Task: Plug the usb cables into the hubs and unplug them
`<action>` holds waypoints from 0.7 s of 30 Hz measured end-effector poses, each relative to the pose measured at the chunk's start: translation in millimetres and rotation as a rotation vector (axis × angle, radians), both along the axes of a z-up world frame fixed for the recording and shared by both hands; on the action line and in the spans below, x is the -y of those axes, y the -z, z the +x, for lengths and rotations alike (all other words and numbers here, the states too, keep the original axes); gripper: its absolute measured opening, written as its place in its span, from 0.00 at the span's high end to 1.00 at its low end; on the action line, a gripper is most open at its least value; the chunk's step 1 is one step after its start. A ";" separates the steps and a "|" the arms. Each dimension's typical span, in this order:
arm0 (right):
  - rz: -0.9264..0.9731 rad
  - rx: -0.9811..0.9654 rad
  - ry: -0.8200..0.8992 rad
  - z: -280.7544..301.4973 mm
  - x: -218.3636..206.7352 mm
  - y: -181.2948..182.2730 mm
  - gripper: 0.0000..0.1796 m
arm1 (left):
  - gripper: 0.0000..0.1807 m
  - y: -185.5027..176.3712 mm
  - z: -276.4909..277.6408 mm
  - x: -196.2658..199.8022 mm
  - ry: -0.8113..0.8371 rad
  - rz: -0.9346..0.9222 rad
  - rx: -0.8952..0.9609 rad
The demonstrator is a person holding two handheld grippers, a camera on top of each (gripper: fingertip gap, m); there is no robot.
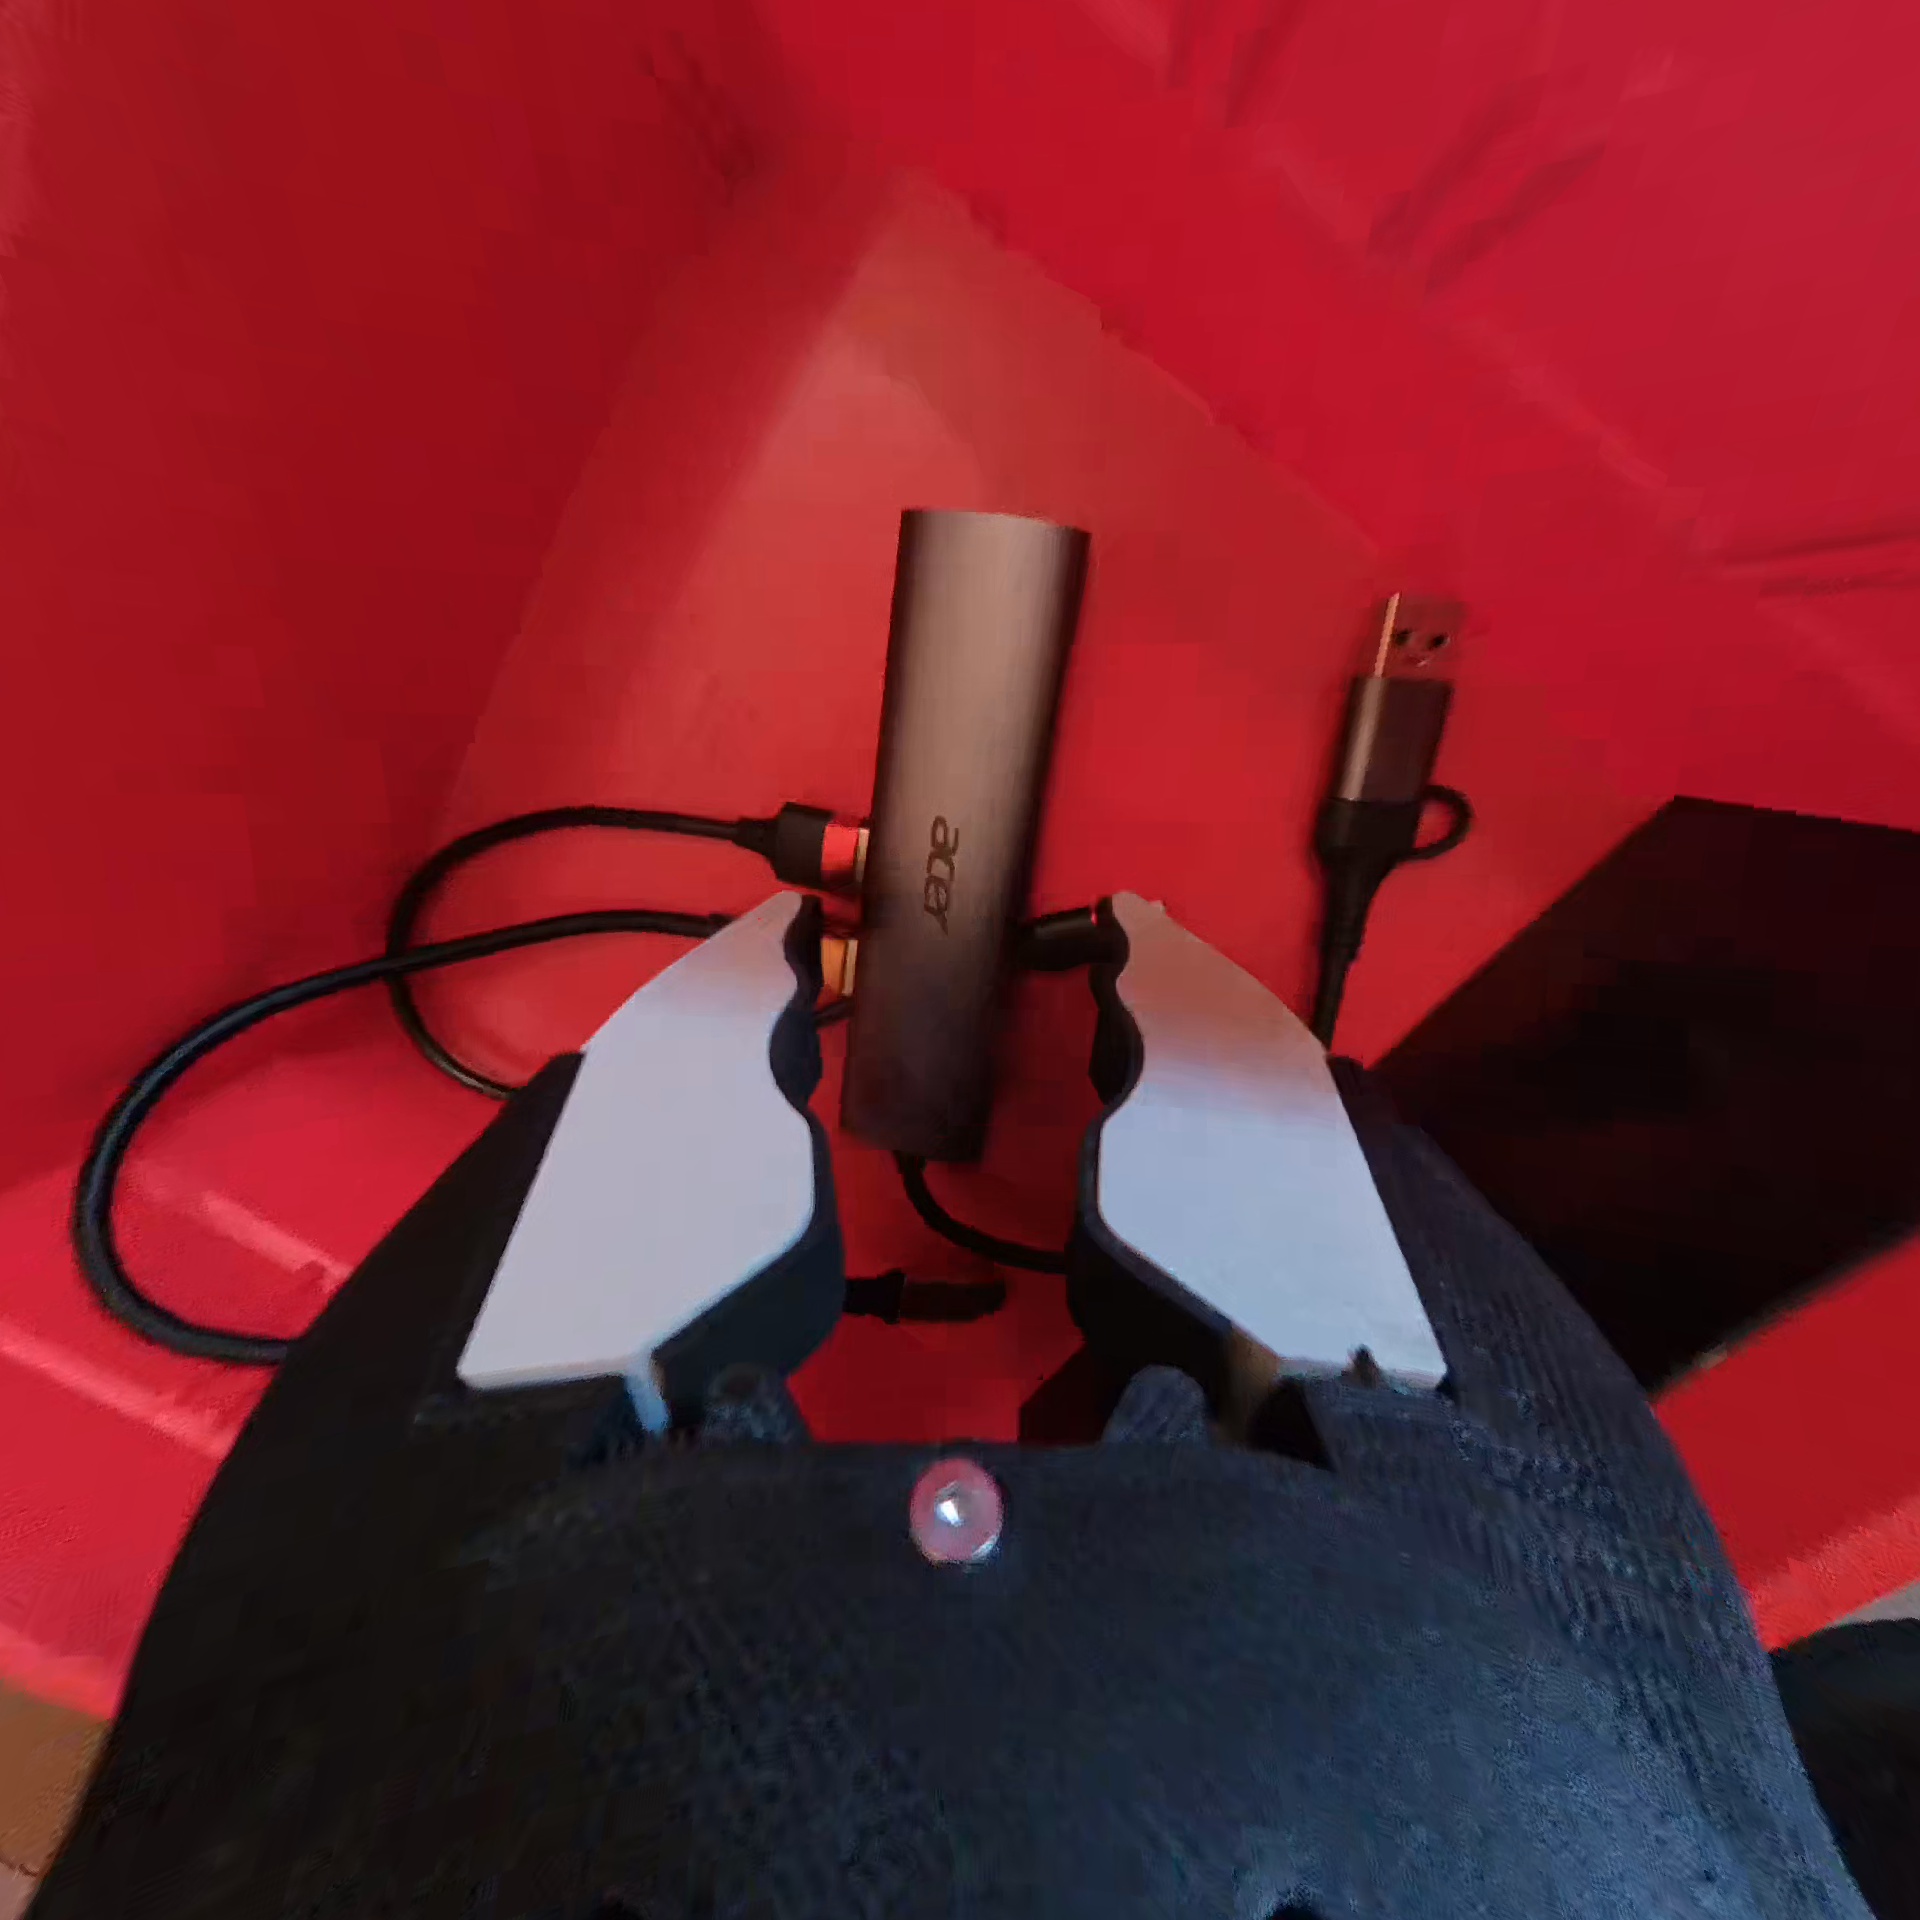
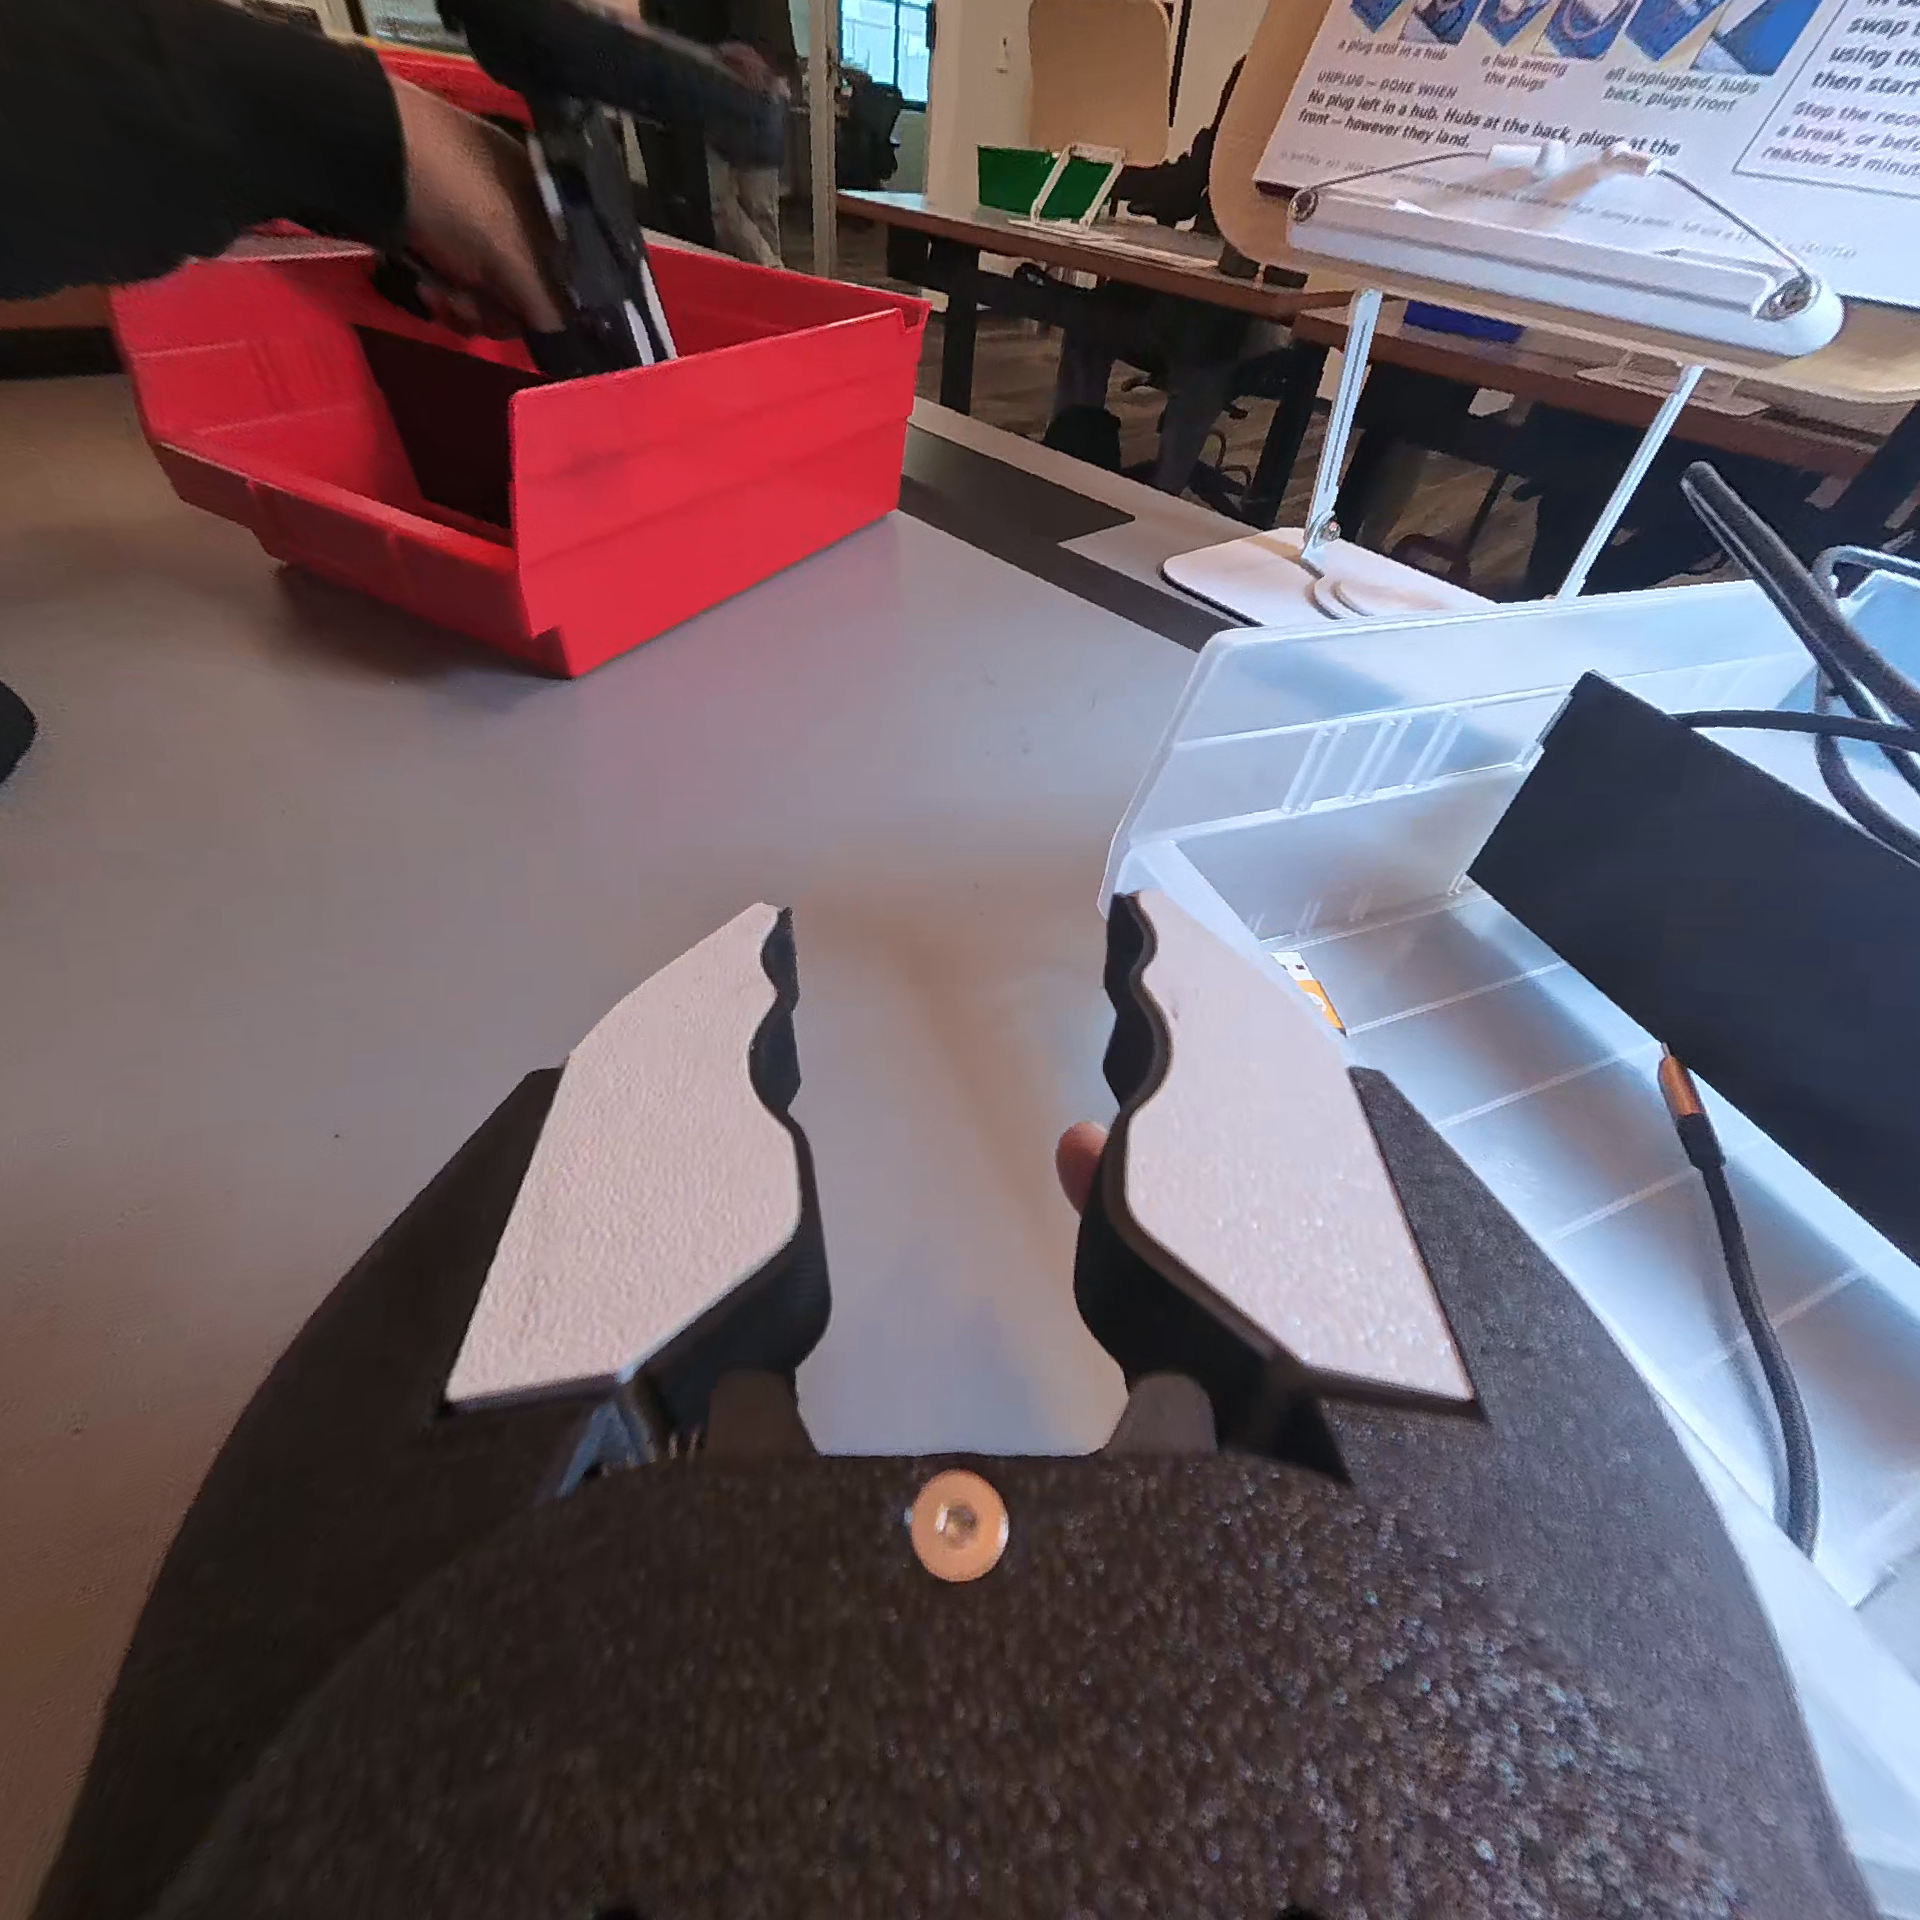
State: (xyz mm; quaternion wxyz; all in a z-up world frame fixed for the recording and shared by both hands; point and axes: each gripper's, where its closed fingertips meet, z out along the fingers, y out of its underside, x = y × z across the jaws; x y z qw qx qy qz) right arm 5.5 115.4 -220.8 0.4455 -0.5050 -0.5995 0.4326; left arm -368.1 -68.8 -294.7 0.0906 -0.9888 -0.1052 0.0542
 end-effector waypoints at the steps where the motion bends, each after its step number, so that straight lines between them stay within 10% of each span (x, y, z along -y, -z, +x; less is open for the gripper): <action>1: -0.001 -0.002 0.000 0.3 -0.8 -0.6 0.69 | 0.78 1.4 -2.4 -3.6 -0.002 0.002 -0.007; 8: 0.033 -0.025 0.005 6.3 -5.5 -5.9 0.74 | 0.84 -44.8 -5.8 -12.5 0.161 -0.021 -0.230; 21: 0.068 -0.153 -0.052 -18.5 16.9 -58.7 0.74 | 0.84 -264.0 182.0 -36.4 0.534 0.842 -0.427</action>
